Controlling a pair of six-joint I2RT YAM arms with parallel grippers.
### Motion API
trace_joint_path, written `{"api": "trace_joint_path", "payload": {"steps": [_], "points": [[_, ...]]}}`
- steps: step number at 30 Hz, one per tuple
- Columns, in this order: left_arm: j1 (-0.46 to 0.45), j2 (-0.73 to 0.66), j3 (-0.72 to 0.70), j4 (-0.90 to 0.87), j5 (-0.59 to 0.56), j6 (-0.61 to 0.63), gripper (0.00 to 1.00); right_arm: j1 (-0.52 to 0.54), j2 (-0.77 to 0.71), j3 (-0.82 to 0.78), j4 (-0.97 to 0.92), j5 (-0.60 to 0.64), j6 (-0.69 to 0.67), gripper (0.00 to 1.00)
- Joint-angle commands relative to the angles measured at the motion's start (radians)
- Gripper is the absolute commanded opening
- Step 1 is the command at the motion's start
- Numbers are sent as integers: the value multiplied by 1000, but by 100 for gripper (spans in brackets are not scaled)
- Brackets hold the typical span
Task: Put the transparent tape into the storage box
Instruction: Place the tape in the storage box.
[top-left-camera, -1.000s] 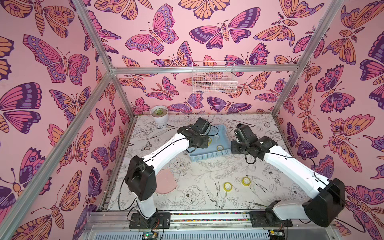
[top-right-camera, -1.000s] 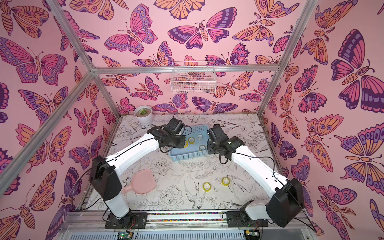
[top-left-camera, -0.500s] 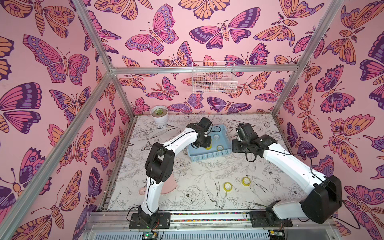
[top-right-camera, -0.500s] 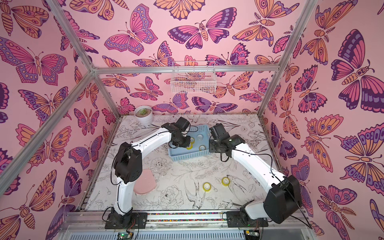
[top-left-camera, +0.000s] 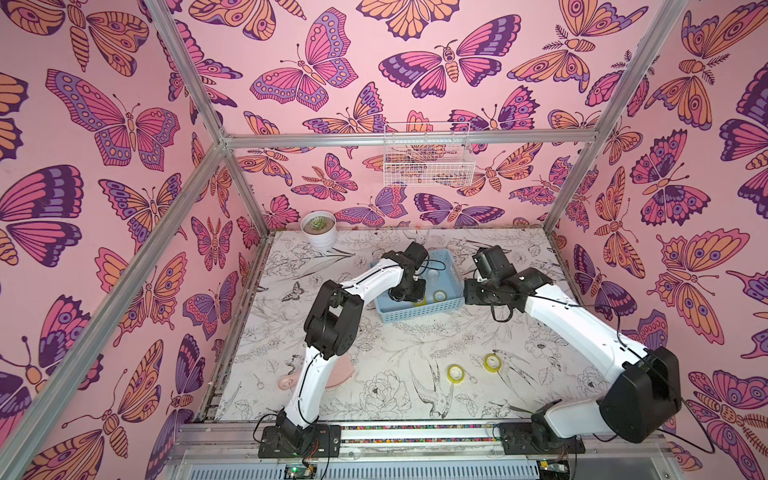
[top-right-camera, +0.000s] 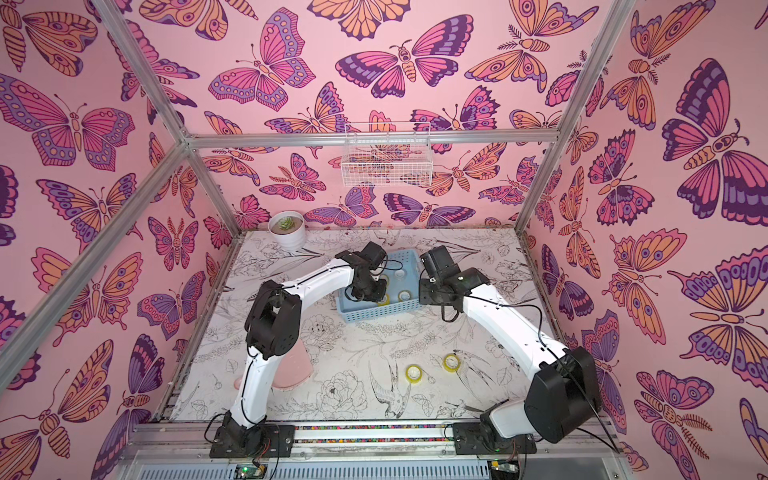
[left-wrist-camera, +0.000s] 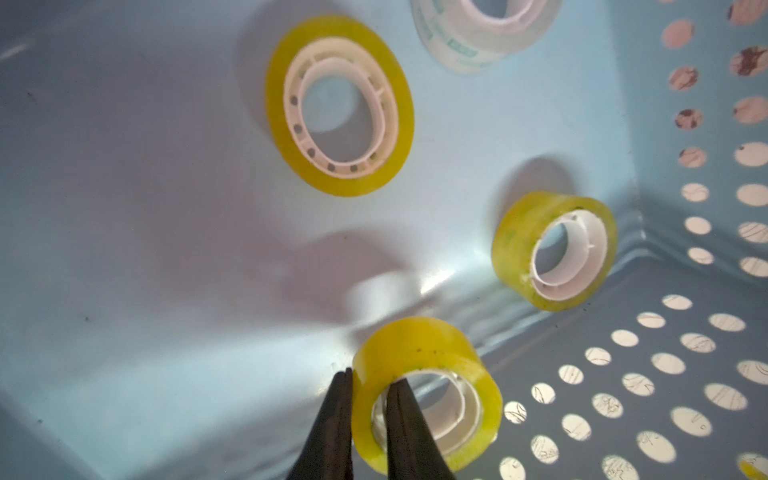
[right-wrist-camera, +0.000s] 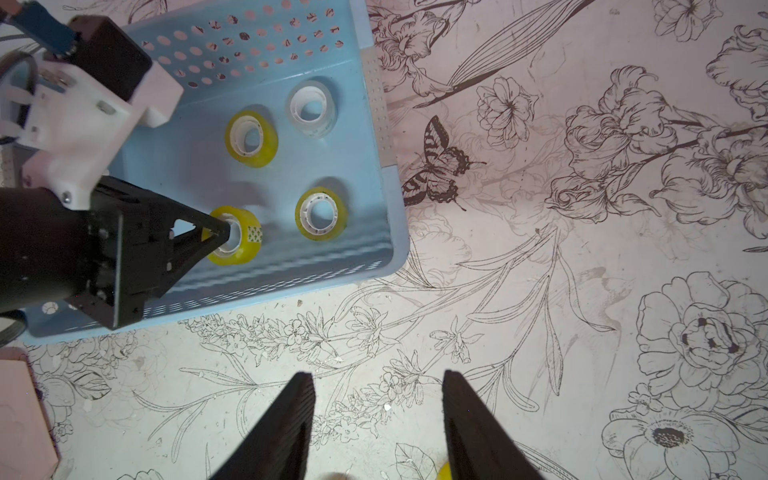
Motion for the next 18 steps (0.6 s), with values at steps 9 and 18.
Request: {"api": "trace_joint_path", "payload": {"steps": [9,18], "points": [[-19,43,28,-1,22,-9,10,-14,12,-16,-5,-23,-17,55],[-24,42,37,2,19,-12,21,-17,3,-26,-5,-22,-15,55]]}}
